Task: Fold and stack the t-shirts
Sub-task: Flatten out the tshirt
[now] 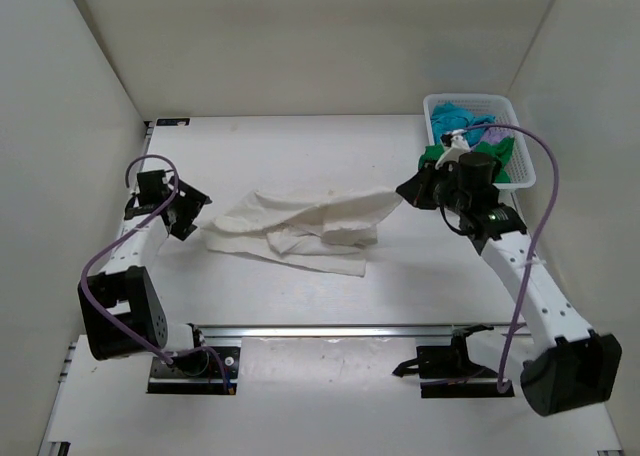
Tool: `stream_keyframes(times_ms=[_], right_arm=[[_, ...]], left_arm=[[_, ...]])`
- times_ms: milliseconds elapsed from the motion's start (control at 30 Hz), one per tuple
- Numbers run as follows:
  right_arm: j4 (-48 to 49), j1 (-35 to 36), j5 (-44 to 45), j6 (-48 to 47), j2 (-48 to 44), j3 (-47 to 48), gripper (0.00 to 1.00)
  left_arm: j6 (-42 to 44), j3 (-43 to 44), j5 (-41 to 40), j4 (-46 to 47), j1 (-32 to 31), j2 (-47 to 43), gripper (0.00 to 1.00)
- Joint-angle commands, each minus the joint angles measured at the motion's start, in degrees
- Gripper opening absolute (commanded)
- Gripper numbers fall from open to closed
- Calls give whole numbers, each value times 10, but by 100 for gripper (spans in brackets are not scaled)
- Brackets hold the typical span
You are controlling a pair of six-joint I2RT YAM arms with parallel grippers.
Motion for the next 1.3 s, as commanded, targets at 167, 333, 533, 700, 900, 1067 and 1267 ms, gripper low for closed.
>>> stream_keyframes(times_ms=[167, 333, 533, 700, 900, 1067, 1267], right_arm=[[-159, -9, 157, -62, -128, -15, 0], [-179, 3, 126, -49, -164, -23, 0], [-212, 15, 123, -56, -180, -18, 0], [-212, 13, 105, -49, -181, -25, 0], [-223, 16, 104, -56, -178, -17, 0], [-219, 17, 103, -52, -174, -15, 0], [-215, 17, 95, -52, -173, -23, 0]], left_arm=[[15, -35, -11, -23, -44, -35, 84], [-70, -85, 79, 97, -57, 7, 85], [-91, 15, 42, 130, -128, 79, 91], [-47, 95, -20, 82, -143, 129, 64], [28, 139, -93, 5, -132, 167, 46], [126, 218, -166, -34, -159, 205, 58], [230, 284, -168, -48, -196, 260, 56]])
